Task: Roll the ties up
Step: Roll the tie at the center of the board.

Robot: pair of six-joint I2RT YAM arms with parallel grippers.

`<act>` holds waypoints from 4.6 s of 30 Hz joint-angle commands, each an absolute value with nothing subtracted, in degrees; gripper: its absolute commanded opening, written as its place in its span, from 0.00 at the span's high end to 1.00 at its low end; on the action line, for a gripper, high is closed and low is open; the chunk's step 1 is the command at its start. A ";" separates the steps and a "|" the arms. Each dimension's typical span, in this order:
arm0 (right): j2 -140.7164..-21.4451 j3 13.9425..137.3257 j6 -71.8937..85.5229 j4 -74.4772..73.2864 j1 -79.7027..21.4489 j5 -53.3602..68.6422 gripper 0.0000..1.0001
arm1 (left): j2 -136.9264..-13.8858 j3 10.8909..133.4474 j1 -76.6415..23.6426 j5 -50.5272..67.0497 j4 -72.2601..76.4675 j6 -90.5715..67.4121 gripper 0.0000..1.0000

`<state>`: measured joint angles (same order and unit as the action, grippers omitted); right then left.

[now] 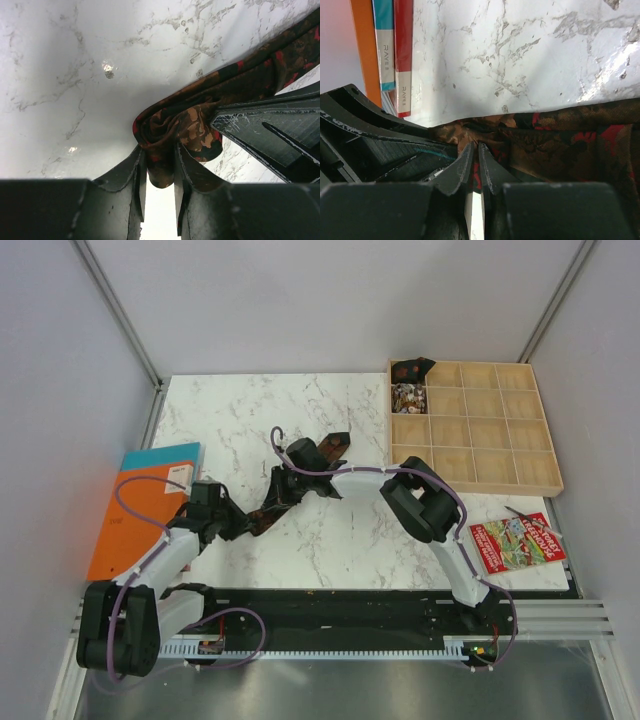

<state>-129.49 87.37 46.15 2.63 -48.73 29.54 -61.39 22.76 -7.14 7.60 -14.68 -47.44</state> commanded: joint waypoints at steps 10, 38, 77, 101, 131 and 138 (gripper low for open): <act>-123.23 86.84 48.34 0.53 -49.22 29.53 0.83 | -59.06 32.60 -7.73 4.31 -33.21 -44.11 0.95; -125.51 84.73 49.66 2.02 -55.63 26.28 0.83 | -55.99 39.19 -8.70 2.37 -42.27 -44.30 0.96; -130.43 91.58 51.41 2.72 -54.75 25.66 0.83 | -63.45 44.12 -10.02 6.06 -46.23 -39.47 0.98; -128.41 85.17 51.77 4.83 -57.22 25.66 0.85 | -78.30 50.98 -14.41 2.55 -43.33 -38.85 0.98; -118.48 79.82 46.76 0.18 -46.06 28.74 0.48 | -89.73 55.90 -16.44 1.32 -42.63 -36.39 0.97; -113.82 73.66 45.09 0.18 -42.98 28.74 0.47 | -90.97 57.74 -17.40 0.88 -42.80 -36.12 0.68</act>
<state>-117.67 76.07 46.96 -0.14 -44.05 28.03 -89.52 56.05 -16.60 3.05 -45.52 -38.26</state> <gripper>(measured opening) 0.528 0.274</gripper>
